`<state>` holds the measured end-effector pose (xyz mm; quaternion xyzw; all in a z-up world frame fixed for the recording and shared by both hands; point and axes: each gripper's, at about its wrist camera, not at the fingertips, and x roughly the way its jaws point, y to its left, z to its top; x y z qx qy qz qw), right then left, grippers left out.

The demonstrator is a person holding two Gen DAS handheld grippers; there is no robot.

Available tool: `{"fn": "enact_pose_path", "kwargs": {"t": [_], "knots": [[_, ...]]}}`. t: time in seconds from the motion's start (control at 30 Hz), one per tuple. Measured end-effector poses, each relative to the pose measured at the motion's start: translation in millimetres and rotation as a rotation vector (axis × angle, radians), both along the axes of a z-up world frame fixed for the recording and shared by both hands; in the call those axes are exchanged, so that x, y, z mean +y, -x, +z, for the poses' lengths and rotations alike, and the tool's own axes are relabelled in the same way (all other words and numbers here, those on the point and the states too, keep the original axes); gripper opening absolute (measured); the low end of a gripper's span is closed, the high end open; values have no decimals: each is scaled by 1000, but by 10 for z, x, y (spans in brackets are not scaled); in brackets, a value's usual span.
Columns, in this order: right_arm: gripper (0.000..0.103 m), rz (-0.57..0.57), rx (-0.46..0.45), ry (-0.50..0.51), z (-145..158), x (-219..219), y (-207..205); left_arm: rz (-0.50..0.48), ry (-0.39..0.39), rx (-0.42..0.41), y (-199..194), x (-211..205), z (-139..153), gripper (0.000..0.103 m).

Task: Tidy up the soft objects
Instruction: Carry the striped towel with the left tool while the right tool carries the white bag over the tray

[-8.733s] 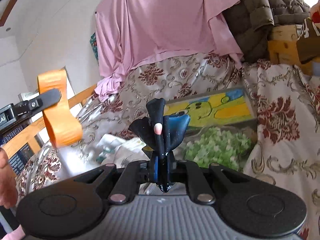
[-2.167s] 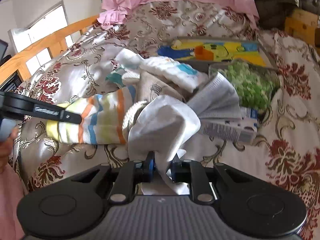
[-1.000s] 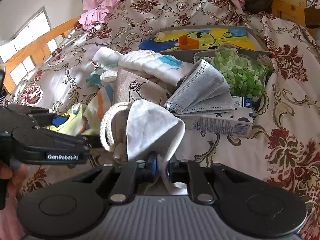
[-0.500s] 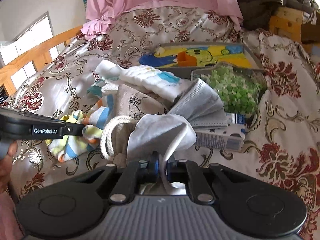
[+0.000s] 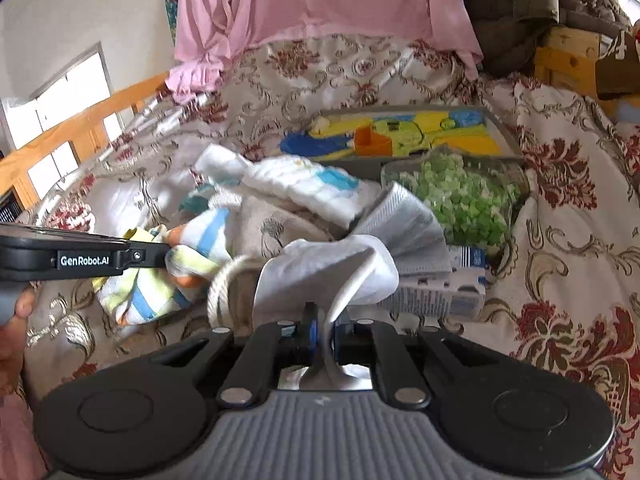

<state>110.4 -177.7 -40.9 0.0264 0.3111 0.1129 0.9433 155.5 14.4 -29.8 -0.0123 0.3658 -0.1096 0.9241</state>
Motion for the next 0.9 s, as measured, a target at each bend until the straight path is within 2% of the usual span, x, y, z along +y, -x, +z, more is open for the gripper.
{"fn": "enact_pose_path", "kwargs": {"t": [0.13,0.33,0.53,0.9], "knots": [[8,9,-72,18,74,28,66,-32,-49,-115,109,-88,95,4],[8,29,-174,47,180,97,172,-58,-61,-243,249,-140,225,4],[8,12,-221,40,232,61,207,-78,-52,-345,379,-169,339,4],[8,11,-242,34,232,46,230,-91,-31,-374,432,-173,379,4]]}}
